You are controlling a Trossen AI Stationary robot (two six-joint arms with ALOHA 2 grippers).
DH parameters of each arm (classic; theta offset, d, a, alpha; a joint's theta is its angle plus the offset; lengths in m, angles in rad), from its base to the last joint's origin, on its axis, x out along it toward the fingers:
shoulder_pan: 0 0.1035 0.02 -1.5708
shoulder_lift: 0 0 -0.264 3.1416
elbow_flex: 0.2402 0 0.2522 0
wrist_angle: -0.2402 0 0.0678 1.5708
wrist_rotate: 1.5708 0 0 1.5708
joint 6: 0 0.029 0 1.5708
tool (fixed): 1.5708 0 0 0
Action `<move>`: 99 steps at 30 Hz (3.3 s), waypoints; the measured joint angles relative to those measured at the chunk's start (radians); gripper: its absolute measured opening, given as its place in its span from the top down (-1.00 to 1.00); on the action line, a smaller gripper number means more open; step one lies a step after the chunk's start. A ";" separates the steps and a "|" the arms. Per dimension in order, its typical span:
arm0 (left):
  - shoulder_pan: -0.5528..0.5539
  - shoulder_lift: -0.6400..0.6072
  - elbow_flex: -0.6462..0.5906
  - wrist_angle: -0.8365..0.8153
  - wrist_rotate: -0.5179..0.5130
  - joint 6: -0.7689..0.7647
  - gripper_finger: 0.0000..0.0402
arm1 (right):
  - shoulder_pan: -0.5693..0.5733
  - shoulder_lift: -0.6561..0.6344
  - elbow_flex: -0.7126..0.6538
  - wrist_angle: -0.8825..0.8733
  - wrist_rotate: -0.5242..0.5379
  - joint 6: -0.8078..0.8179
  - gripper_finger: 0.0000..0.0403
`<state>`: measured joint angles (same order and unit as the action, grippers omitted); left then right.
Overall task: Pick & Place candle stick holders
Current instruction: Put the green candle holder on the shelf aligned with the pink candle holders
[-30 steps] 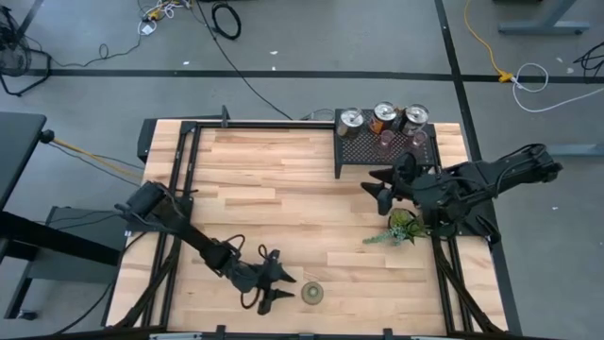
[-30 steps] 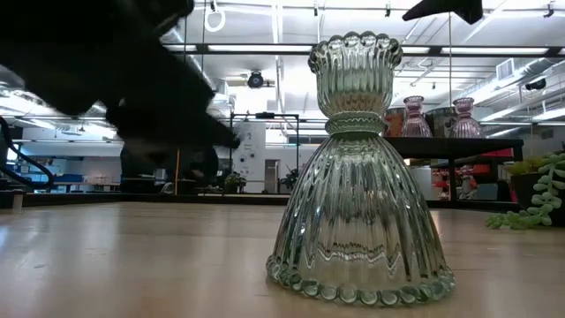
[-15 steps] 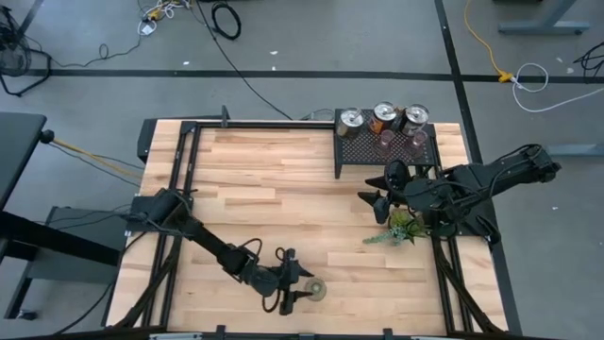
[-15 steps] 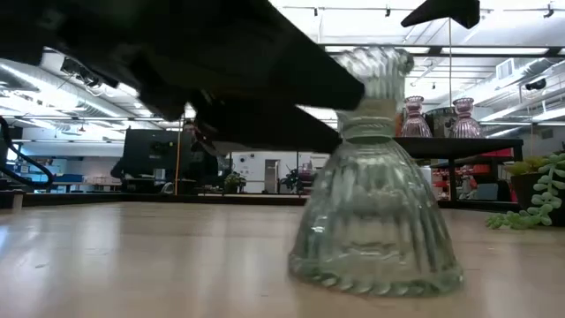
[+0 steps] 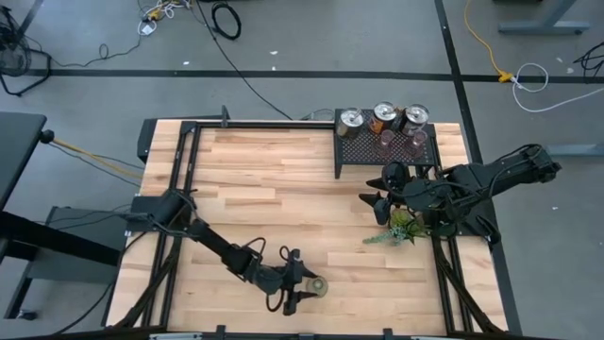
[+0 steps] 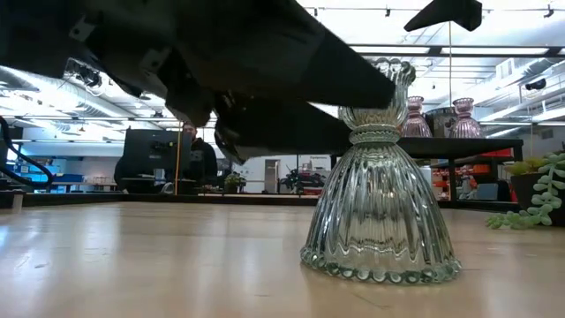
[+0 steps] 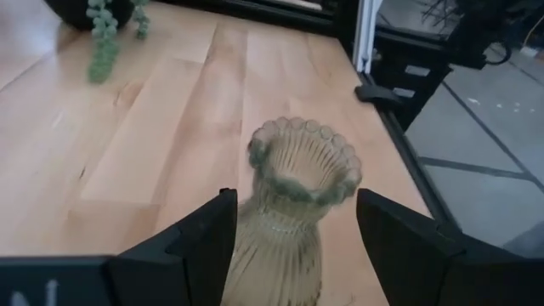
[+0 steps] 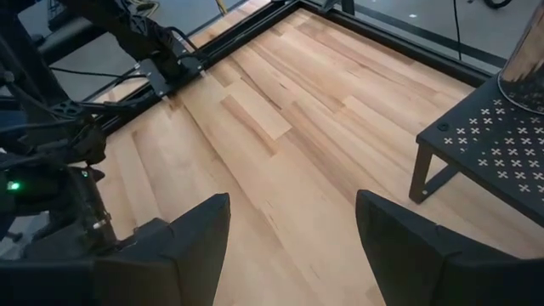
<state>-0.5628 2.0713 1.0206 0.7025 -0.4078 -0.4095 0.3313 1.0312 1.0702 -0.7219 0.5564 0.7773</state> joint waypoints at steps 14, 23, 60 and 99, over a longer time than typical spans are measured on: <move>0.037 0.030 0.049 -0.012 0.025 0.035 0.27 | 0.000 0.000 0.000 0.000 0.000 0.000 -0.26; 0.044 0.012 0.048 -0.027 0.010 0.059 0.33 | 0.000 0.000 0.000 -0.007 -0.057 0.008 -0.26; 0.381 -0.706 0.048 -0.446 0.208 0.186 0.33 | -0.057 0.230 0.000 0.698 -0.269 -0.355 -0.38; 0.516 -0.777 0.049 -0.464 0.255 0.110 -0.28 | -0.241 0.296 0.000 0.768 -0.248 -0.362 -0.07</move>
<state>-0.0470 1.2947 1.0697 0.2385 -0.1525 -0.2993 0.0907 1.3273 1.0702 0.0459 0.3080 0.4152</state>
